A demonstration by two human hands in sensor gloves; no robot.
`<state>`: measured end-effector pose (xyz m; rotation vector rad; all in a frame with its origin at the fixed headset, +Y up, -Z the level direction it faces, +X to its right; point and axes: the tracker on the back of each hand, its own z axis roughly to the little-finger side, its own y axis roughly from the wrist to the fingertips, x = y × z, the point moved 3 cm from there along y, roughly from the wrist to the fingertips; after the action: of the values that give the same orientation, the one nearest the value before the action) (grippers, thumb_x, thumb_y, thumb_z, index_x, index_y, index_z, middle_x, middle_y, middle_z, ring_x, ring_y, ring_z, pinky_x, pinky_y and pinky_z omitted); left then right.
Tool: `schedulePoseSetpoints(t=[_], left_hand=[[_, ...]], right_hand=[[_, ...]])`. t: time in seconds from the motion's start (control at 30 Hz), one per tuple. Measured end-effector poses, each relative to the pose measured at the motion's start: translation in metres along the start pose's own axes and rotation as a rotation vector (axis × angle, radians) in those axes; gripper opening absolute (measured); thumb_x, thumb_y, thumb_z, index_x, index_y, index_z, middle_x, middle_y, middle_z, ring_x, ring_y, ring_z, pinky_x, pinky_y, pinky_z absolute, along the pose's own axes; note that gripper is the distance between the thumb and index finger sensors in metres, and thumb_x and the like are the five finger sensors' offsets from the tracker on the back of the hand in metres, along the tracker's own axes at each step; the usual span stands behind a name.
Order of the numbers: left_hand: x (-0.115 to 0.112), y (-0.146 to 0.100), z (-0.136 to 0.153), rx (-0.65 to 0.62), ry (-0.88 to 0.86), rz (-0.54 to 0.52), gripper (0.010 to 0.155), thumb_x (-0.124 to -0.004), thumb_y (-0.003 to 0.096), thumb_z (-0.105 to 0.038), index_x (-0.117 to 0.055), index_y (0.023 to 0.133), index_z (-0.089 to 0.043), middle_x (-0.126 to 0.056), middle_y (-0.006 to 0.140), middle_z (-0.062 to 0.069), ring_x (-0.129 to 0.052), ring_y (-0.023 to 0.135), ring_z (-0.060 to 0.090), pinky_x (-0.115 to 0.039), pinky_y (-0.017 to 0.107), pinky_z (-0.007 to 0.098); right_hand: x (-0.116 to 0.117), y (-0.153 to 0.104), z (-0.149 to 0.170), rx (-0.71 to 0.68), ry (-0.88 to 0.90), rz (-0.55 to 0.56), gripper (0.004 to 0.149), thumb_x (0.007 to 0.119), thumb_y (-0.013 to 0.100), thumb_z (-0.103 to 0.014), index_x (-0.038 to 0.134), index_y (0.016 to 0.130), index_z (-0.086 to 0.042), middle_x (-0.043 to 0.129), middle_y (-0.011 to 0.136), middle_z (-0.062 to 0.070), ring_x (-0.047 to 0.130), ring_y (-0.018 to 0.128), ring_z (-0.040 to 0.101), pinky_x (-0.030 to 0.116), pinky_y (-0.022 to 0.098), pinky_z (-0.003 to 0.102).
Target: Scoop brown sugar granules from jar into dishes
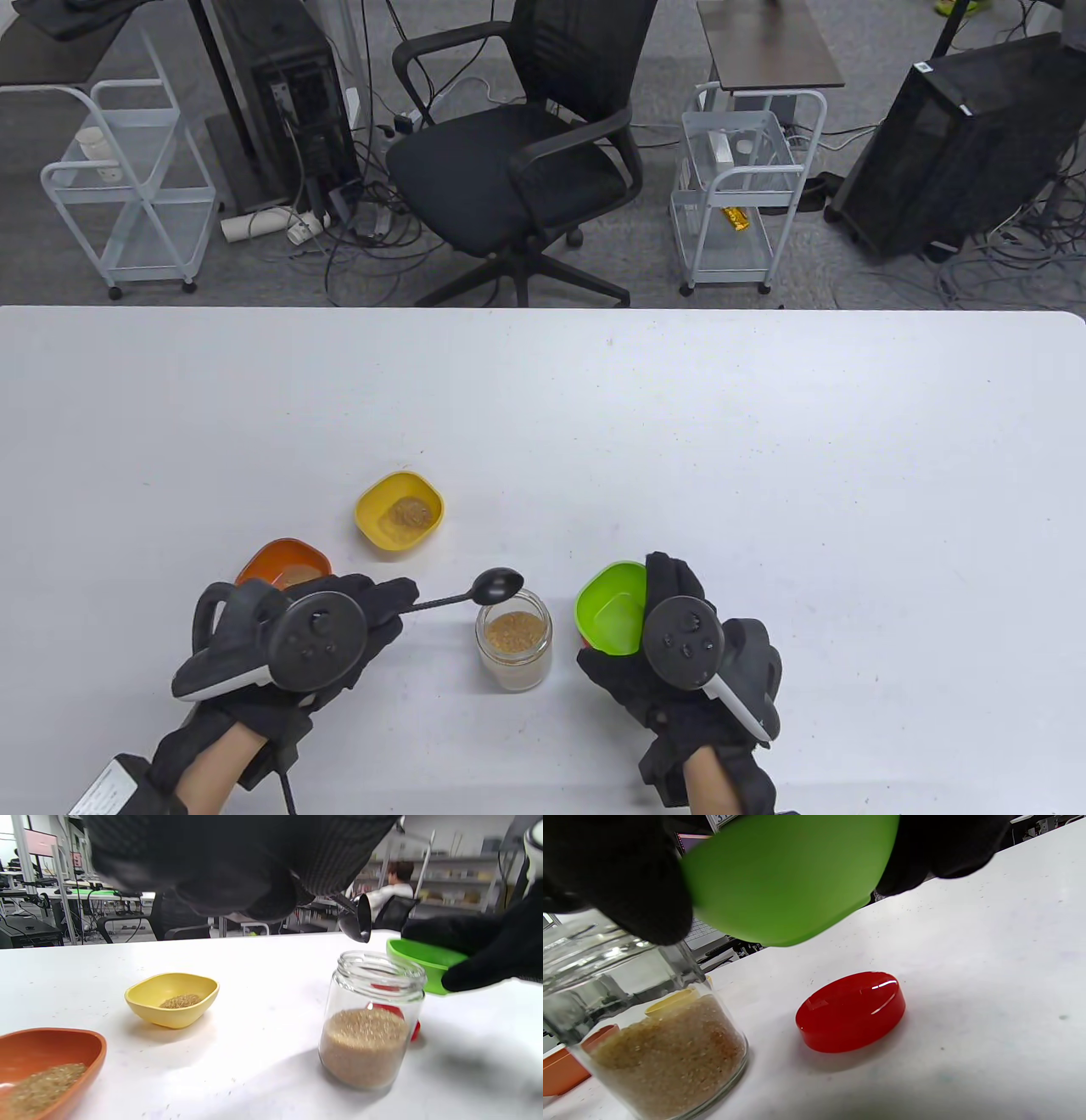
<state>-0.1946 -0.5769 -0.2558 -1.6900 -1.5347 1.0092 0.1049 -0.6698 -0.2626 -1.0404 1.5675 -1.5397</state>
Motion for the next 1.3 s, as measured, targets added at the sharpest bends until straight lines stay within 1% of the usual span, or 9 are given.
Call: schedulePoseSetpoints(t=[0.07,0.13,0.23,0.53,0.73,0.9,1.0,1.07,1.3], left_hand=[[0.002,0.005,-0.007,0.006,0.045,0.024,0.043,-0.082,0.0614,-0.038,-0.082,0.102,-0.023,-0.101,0.078,0.002,-0.106,0.047,0.021,-0.095,0.037,0.039],[0.003,0.012,-0.017,0.019,0.108,0.081,0.043,-0.082,0.0613,-0.038,-0.082,0.102,-0.023,-0.101,0.078,0.002,-0.106,0.047,0.02,-0.095,0.037,0.039],[0.004,0.02,-0.026,0.026,0.148,0.122,0.043,-0.082,0.0614,-0.038,-0.082,0.101,-0.022,-0.101,0.078,0.002,-0.106,0.047,0.021,-0.095,0.038,0.039],[-0.005,0.04,-0.064,0.05,0.366,0.279,0.043,-0.082,0.0616,-0.038,-0.082,0.102,-0.022,-0.1,0.079,0.002,-0.106,0.047,0.02,-0.095,0.038,0.039],[-0.008,0.052,-0.09,0.081,0.487,0.34,0.044,-0.082,0.0618,-0.038,-0.082,0.102,-0.021,-0.101,0.078,0.003,-0.106,0.045,0.02,-0.095,0.037,0.038],[-0.013,0.062,-0.104,0.098,0.569,0.378,0.044,-0.082,0.0616,-0.038,-0.082,0.102,-0.021,-0.101,0.077,0.003,-0.106,0.044,0.019,-0.095,0.036,0.038],[-0.013,0.065,-0.104,0.105,0.562,0.398,0.044,-0.082,0.0614,-0.038,-0.082,0.101,-0.02,-0.102,0.076,0.002,-0.106,0.043,0.018,-0.095,0.035,0.037],[-0.011,0.067,-0.099,0.1,0.491,0.425,0.044,-0.083,0.0613,-0.038,-0.083,0.101,-0.02,-0.102,0.076,0.002,-0.106,0.043,0.018,-0.095,0.035,0.037],[-0.012,0.074,-0.065,0.076,0.142,0.516,0.043,-0.083,0.0609,-0.038,-0.085,0.1,-0.019,-0.103,0.075,0.002,-0.106,0.042,0.017,-0.096,0.034,0.036]], right_hand=[[0.0,0.0,0.0,0.0,0.001,-0.001,0.118,0.092,0.042,-0.064,0.031,0.114,0.007,0.041,0.119,0.035,0.073,0.09,0.053,0.064,0.07,0.067],[0.0,0.0,0.0,-0.002,0.0,-0.001,0.118,0.091,0.042,-0.064,0.031,0.114,0.007,0.041,0.119,0.035,0.073,0.089,0.053,0.064,0.069,0.068],[0.0,-0.001,-0.001,-0.005,-0.001,0.001,0.117,0.091,0.042,-0.064,0.032,0.113,0.007,0.042,0.118,0.035,0.074,0.088,0.053,0.064,0.069,0.068],[0.001,-0.001,-0.002,-0.015,-0.002,-0.001,0.117,0.091,0.042,-0.065,0.033,0.114,0.007,0.043,0.118,0.035,0.074,0.087,0.053,0.064,0.068,0.068],[0.001,-0.001,-0.002,-0.02,0.001,0.001,0.117,0.091,0.042,-0.065,0.033,0.113,0.007,0.043,0.118,0.035,0.074,0.087,0.053,0.064,0.068,0.068],[0.001,-0.002,-0.002,-0.022,0.004,0.003,0.117,0.091,0.042,-0.065,0.034,0.113,0.007,0.044,0.118,0.035,0.074,0.087,0.053,0.064,0.068,0.068],[0.001,-0.002,-0.002,-0.025,0.007,0.005,0.117,0.091,0.042,-0.065,0.034,0.113,0.007,0.044,0.118,0.035,0.074,0.087,0.053,0.064,0.068,0.068],[0.001,-0.002,-0.002,-0.027,0.009,0.004,0.117,0.091,0.042,-0.065,0.034,0.113,0.007,0.044,0.118,0.035,0.074,0.087,0.053,0.064,0.068,0.068],[0.001,-0.001,-0.001,-0.031,0.026,0.0,0.117,0.091,0.042,-0.065,0.034,0.113,0.008,0.045,0.118,0.035,0.074,0.087,0.053,0.064,0.068,0.068]])
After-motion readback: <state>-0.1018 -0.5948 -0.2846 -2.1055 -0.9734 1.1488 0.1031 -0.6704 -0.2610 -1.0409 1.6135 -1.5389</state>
